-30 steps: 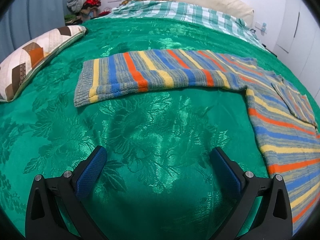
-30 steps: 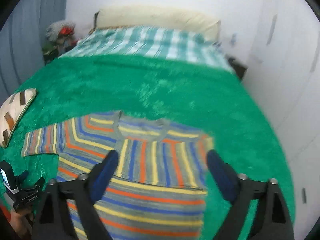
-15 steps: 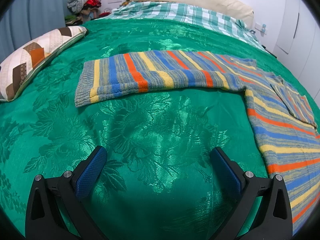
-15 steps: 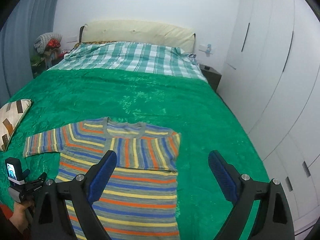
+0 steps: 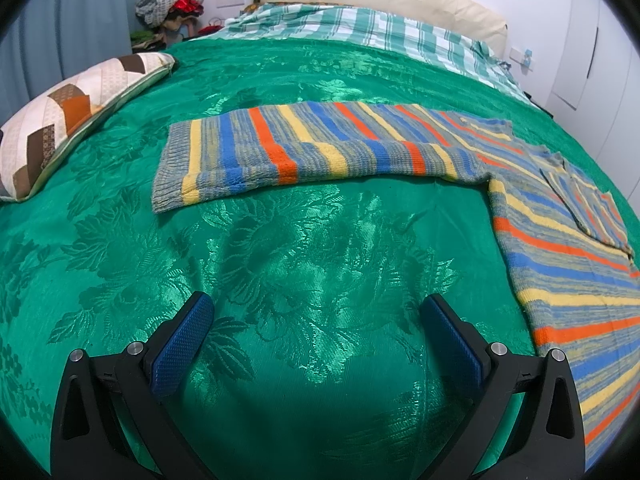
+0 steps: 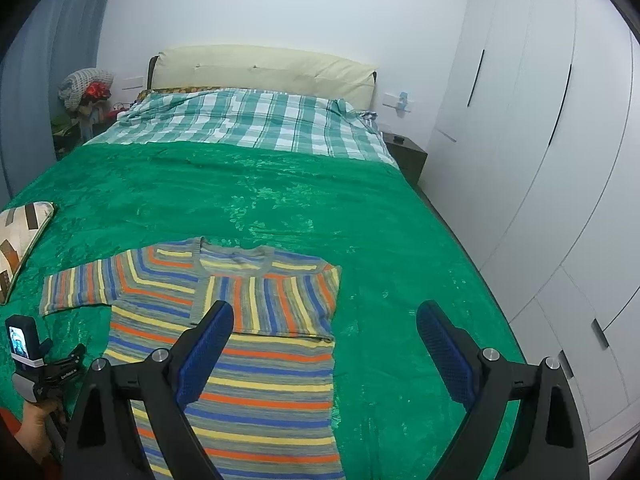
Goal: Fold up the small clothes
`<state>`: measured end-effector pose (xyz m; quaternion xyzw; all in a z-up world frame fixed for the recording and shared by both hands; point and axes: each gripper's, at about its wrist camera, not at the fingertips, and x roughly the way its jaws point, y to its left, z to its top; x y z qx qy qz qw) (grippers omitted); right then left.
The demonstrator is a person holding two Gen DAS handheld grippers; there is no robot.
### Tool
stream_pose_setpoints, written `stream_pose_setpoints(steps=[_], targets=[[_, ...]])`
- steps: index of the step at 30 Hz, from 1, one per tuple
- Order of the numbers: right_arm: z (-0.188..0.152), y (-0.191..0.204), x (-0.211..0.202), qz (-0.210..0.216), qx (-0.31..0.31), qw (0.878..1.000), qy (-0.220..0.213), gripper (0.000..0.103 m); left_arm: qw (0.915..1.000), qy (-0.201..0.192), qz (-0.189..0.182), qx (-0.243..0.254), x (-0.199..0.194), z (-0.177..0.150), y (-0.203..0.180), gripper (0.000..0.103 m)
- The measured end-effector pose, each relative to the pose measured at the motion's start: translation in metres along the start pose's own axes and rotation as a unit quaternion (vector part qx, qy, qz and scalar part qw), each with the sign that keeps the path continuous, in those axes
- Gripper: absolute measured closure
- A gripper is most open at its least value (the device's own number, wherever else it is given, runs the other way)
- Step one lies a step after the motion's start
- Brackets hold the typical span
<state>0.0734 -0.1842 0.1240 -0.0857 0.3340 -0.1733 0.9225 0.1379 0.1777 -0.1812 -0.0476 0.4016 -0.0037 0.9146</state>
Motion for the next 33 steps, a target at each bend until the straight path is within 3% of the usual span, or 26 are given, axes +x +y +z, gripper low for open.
stream_pose_setpoints(steps=[18,23,25,27,29,33], targets=[[-0.005,0.0,0.005,-0.009,-0.01,1.0,0.007,0.011,1.0,0.0,0.0,0.0,0.001,0.0,0.0,0.0],[-0.039,0.007,0.029,0.037,-0.019,0.999,0.03,0.011,0.9996,0.026,-0.009,-0.01,-0.003,0.003,0.002,0.0],[-0.061,0.009,0.04,0.061,-0.02,0.996,0.055,0.011,0.9981,0.044,-0.034,-0.025,-0.012,0.009,0.007,0.001],[-0.092,0.012,0.051,0.074,-0.024,0.993,0.084,0.011,0.9941,0.04,-0.081,-0.061,-0.021,0.017,0.021,0.001],[-0.121,0.014,0.06,0.083,-0.031,0.99,0.111,0.011,0.9839,0.026,-0.124,-0.126,-0.027,0.036,0.046,0.001],[-0.154,0.019,0.072,0.095,-0.042,0.983,0.149,0.011,0.9596,0.034,-0.142,-0.241,-0.004,0.074,0.098,0.002]])
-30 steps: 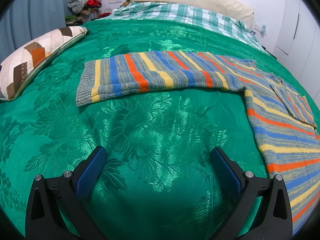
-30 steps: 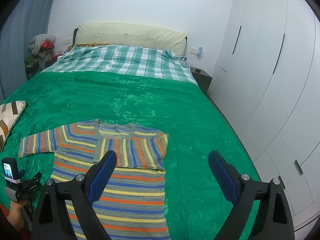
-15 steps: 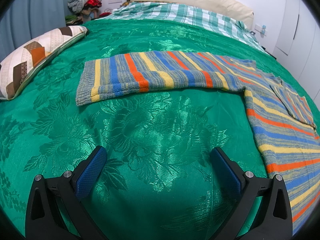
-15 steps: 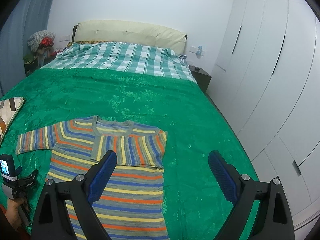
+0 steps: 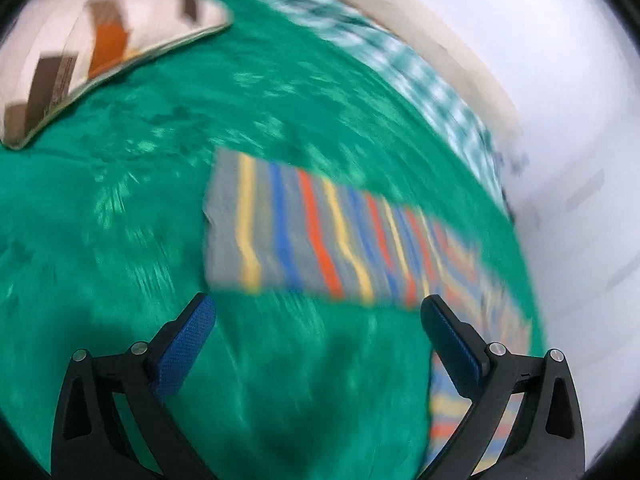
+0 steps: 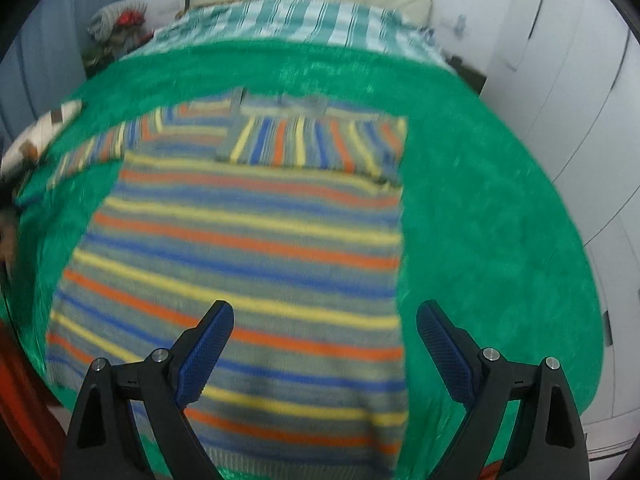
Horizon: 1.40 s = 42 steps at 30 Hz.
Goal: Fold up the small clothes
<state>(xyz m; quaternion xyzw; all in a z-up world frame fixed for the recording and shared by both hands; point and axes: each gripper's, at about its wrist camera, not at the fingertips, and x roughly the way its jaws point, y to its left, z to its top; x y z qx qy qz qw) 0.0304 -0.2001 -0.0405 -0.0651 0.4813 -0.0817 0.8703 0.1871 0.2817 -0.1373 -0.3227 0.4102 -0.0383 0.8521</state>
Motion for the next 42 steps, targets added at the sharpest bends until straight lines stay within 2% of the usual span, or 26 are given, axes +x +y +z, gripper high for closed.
stream_pose_setpoints(steps=[2,4,5,6,7,9,12,15,16,17,18,19,20,23,24,25,26,27,28,30,32,34,36,37,39,42], targets=[[-0.003,0.0,0.004,0.004,0.0,1.0,0.001,0.011,0.9978,0.034,0.022,-0.052,0.025,0.024,0.019,0.005],[-0.001,0.002,0.004,0.009,0.0,1.0,-0.006,0.011,0.9953,0.056,0.048,-0.063,0.044,0.034,0.024,0.03],[0.0,0.003,0.003,0.01,-0.002,1.0,-0.011,0.011,0.9954,0.05,0.059,-0.056,0.047,0.037,0.021,0.037],[0.0,0.004,0.003,0.01,-0.005,1.0,-0.016,0.011,0.9962,0.042,0.062,-0.044,0.05,0.04,0.014,0.063],[0.001,0.006,0.002,0.011,-0.007,1.0,-0.018,0.011,0.9967,0.043,0.055,-0.04,0.052,0.043,0.01,0.097],[0.0,0.007,0.003,0.014,-0.008,1.0,-0.02,0.011,0.9978,0.038,0.047,-0.027,0.054,0.049,-0.007,0.1],[-0.003,0.005,0.004,0.019,-0.006,1.0,-0.022,0.011,0.9985,0.003,0.049,0.024,0.04,0.061,-0.044,0.101],[-0.007,0.001,0.004,0.017,-0.003,0.999,-0.03,0.011,0.9927,-0.006,0.032,0.116,0.029,0.066,-0.113,0.101],[-0.008,-0.001,0.004,0.018,-0.002,0.999,-0.031,0.011,0.9863,-0.002,0.018,0.164,0.03,0.059,-0.155,0.101],[-0.009,-0.002,0.005,0.018,0.001,0.999,-0.031,0.011,0.9812,0.003,0.006,0.193,0.031,0.054,-0.18,0.101],[-0.01,-0.005,0.007,0.02,0.005,0.999,-0.029,0.011,0.9725,0.012,-0.011,0.232,0.036,0.041,-0.219,0.101],[-0.011,-0.007,0.008,0.022,0.008,0.999,-0.027,0.011,0.9673,0.019,-0.021,0.252,0.04,0.033,-0.24,0.101],[-0.012,-0.009,0.01,0.023,0.011,0.999,-0.023,0.011,0.9582,0.033,-0.042,0.281,0.049,0.017,-0.275,0.101],[-0.014,-0.018,0.011,0.023,0.025,0.999,-0.022,0.011,0.9358,0.073,-0.079,0.336,0.086,-0.031,-0.344,0.1],[-0.015,-0.02,0.01,0.02,0.027,0.999,-0.024,0.011,0.9293,0.083,-0.077,0.352,0.1,-0.047,-0.358,0.095],[-0.016,-0.022,0.009,0.018,0.028,0.999,-0.026,0.011,0.9211,0.112,-0.061,0.368,0.13,-0.069,-0.374,0.092],[-0.016,-0.026,0.009,0.016,0.031,0.999,-0.026,0.011,0.9184,0.134,-0.051,0.369,0.148,-0.079,-0.378,0.081],[-0.017,-0.029,0.009,0.017,0.035,0.999,-0.026,0.011,0.9178,0.153,-0.036,0.365,0.167,-0.086,-0.381,0.058],[-0.018,-0.032,0.01,0.02,0.039,0.999,-0.026,0.011,0.9202,0.167,-0.023,0.354,0.182,-0.094,-0.379,0.054],[-0.021,-0.042,0.011,0.024,0.054,0.998,-0.024,0.011,0.9345,0.165,-0.047,0.312,0.184,-0.09,-0.365,0.053],[-0.027,-0.052,0.012,0.021,0.066,0.997,-0.026,0.011,0.9502,0.14,-0.079,0.267,0.166,-0.075,-0.342,0.048],[-0.032,-0.06,0.017,0.018,0.077,0.997,-0.022,0.011,0.9627,0.097,-0.057,0.246,0.145,-0.054,-0.317,0.047],[-0.034,-0.066,0.023,0.02,0.087,0.996,-0.015,0.011,0.9675,0.077,-0.018,0.24,0.126,-0.046,-0.283,0.047],[-0.034,-0.069,0.028,0.024,0.096,0.995,-0.008,0.011,0.9692,0.081,0.01,0.232,0.131,-0.035,-0.272,0.047],[-0.032,-0.069,0.032,0.029,0.105,0.994,-0.003,0.011,0.9705,0.102,0.027,0.217,0.149,-0.024,-0.256,0.047],[-0.029,-0.063,0.031,0.027,0.094,0.995,-0.009,0.011,0.968,0.136,0.031,0.209,0.177,-0.025,-0.253,0.047]])
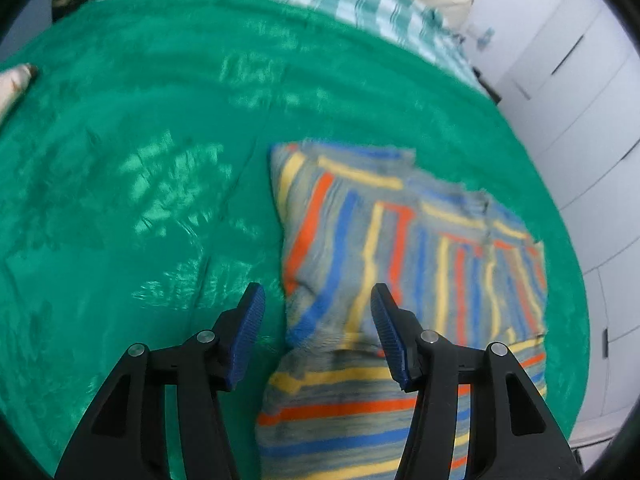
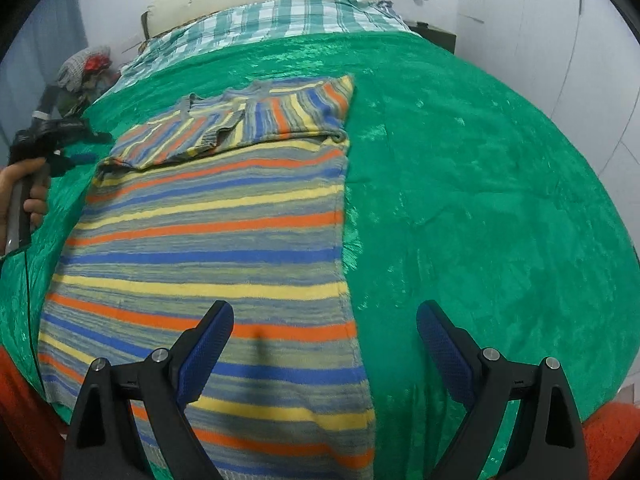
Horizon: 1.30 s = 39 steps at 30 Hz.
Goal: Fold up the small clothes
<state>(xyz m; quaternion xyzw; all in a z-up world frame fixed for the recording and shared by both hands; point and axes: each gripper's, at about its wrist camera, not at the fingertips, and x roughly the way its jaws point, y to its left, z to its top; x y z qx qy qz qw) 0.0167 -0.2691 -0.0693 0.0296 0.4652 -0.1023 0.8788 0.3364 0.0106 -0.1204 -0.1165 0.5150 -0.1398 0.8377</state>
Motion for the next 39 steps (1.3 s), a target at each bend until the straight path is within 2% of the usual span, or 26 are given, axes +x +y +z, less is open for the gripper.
stream_pose_setpoints(steps=[1,2,3,4,6,7,8,11,14,15,16,18,19,22,25,29,32,33,34,35,36,39], targets=[[0.0,0.003,-0.001,-0.001,-0.006,1.0,-0.002,0.011,0.9999,0.012,-0.008,0.0,0.009,0.003,0.001,0.048],[-0.001,0.006,-0.001,-0.002,-0.012,1.0,-0.003,0.011,0.9997,0.018,-0.017,0.0,0.016,0.003,0.0,0.06],[-0.002,0.008,-0.001,-0.003,-0.016,1.0,-0.003,0.011,0.9994,0.019,-0.029,0.004,0.016,0.0,0.0,0.097],[-0.003,0.009,-0.001,-0.004,-0.02,1.0,-0.002,0.011,0.9993,0.018,-0.029,0.013,0.018,-0.001,-0.003,0.098],[-0.004,0.012,0.001,-0.003,-0.026,1.0,0.003,0.011,0.9991,-0.007,0.015,0.039,0.011,-0.005,-0.008,0.099],[-0.004,0.012,0.001,-0.003,-0.026,1.0,0.002,0.011,0.9982,-0.024,0.044,0.035,0.006,-0.012,-0.003,0.099],[-0.003,0.011,0.0,-0.005,-0.025,1.0,0.0,0.011,0.9979,-0.027,0.054,0.024,0.008,-0.011,0.004,0.099],[-0.001,0.01,0.003,-0.007,-0.025,1.0,0.001,0.011,0.9988,-0.014,0.046,0.0,0.022,-0.012,0.019,0.098],[-0.001,0.008,0.007,-0.003,-0.02,1.0,0.011,0.011,0.997,-0.014,0.071,0.029,0.023,-0.013,0.007,0.088],[0.0,0.008,0.006,-0.003,-0.019,1.0,0.012,0.011,0.9967,-0.013,0.074,0.029,0.02,-0.015,0.011,0.078],[0.0,0.008,0.005,-0.003,-0.019,1.0,0.011,0.011,0.9963,-0.015,0.081,0.023,0.015,-0.015,0.01,0.061],[0.002,0.007,0.003,-0.006,-0.023,1.0,0.008,0.011,0.9947,-0.034,0.096,0.014,-0.002,-0.022,0.018,0.043],[0.002,0.007,0.002,-0.007,-0.024,1.0,0.008,0.011,0.9942,-0.044,0.097,0.016,-0.008,-0.025,0.018,0.039],[0.005,0.004,0.001,-0.015,-0.029,0.999,0.008,0.011,0.9918,-0.061,0.102,0.047,-0.036,-0.052,0.012,0.035],[0.005,0.004,0.001,-0.021,-0.033,0.999,0.011,0.011,0.9896,-0.058,0.091,0.095,-0.061,-0.1,0.001,0.028],[-0.001,0.01,0.004,-0.012,-0.048,0.999,0.023,0.011,0.9853,-0.032,0.045,0.162,-0.08,-0.179,-0.023,0.023],[-0.015,0.016,0.018,0.009,-0.066,0.996,0.062,0.011,0.9852,0.03,0.037,0.165,-0.069,-0.224,-0.022,0.023],[-0.025,0.016,0.026,0.012,-0.07,0.993,0.09,0.011,0.9853,0.038,0.045,0.16,-0.066,-0.236,-0.019,0.023],[-0.035,0.014,0.031,0.012,-0.071,0.992,0.106,0.009,0.9854,0.031,0.049,0.16,-0.068,-0.243,-0.017,0.023],[-0.042,0.012,0.031,0.013,-0.07,0.992,0.105,0.007,0.9856,0.023,0.049,0.16,-0.072,-0.25,-0.014,0.022],[-0.046,0.01,0.029,0.011,-0.07,0.992,0.104,0.003,0.986,0.026,0.051,0.157,-0.075,-0.254,-0.011,0.02],[-0.056,0.002,0.027,0.009,-0.065,0.991,0.114,0.001,0.9852,0.032,0.053,0.16,-0.079,-0.26,-0.008,0.018]])
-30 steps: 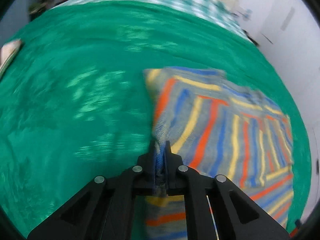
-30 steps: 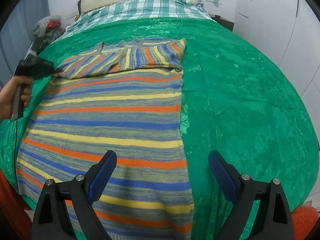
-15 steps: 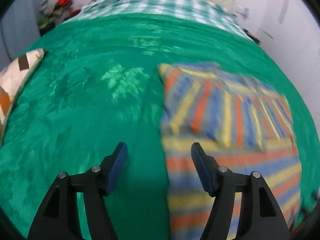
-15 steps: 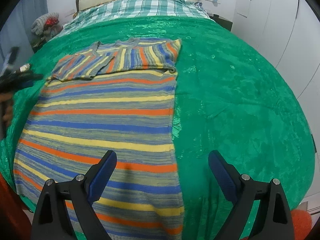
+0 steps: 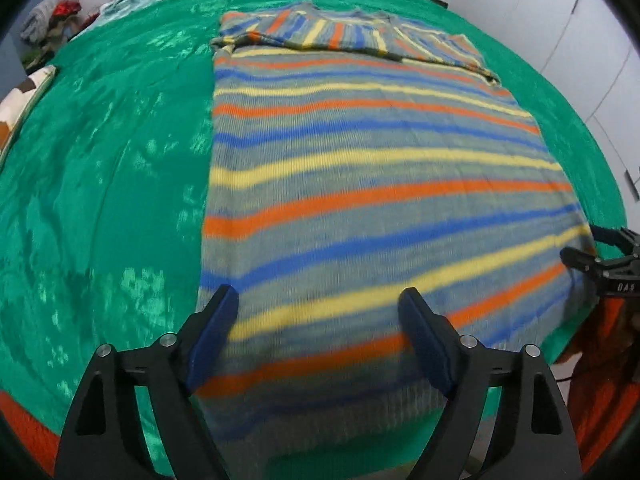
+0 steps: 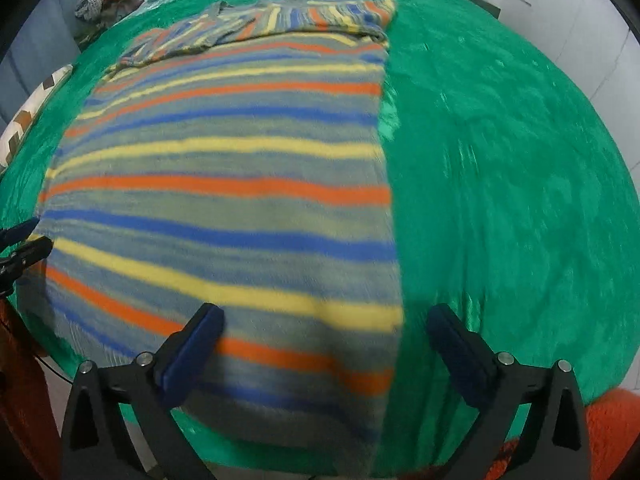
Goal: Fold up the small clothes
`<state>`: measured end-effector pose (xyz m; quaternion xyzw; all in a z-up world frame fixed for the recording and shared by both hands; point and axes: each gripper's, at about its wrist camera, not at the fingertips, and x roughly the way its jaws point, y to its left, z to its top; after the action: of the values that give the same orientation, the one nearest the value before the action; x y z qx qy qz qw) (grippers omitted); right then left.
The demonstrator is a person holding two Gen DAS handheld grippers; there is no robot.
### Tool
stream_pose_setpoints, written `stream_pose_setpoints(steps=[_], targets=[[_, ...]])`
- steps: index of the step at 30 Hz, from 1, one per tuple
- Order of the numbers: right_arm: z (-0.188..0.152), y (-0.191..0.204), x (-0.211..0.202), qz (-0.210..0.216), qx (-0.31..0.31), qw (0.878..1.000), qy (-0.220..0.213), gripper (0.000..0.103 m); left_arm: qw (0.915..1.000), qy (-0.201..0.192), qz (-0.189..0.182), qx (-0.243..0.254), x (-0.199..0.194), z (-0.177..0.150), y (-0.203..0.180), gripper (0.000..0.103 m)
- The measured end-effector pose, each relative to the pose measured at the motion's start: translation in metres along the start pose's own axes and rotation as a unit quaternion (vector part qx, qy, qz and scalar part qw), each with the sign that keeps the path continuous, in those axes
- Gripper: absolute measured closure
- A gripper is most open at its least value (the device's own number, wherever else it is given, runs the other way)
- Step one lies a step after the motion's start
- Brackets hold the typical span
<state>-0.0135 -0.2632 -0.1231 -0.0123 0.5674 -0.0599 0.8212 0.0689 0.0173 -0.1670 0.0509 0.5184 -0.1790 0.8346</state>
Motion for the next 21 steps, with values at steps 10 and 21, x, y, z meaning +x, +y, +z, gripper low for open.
stream_pose_setpoints(steps=[10,21], targets=[[-0.003,-0.004,0.002,-0.001,0.006,1.0,0.001,0.001,0.9994,-0.006,0.019,0.028,0.003,-0.008,-0.012,0.01],[0.006,-0.01,-0.014,0.004,0.026,1.0,0.002,0.002,0.9994,-0.005,0.018,0.028,-0.003,-0.008,-0.013,0.008]])
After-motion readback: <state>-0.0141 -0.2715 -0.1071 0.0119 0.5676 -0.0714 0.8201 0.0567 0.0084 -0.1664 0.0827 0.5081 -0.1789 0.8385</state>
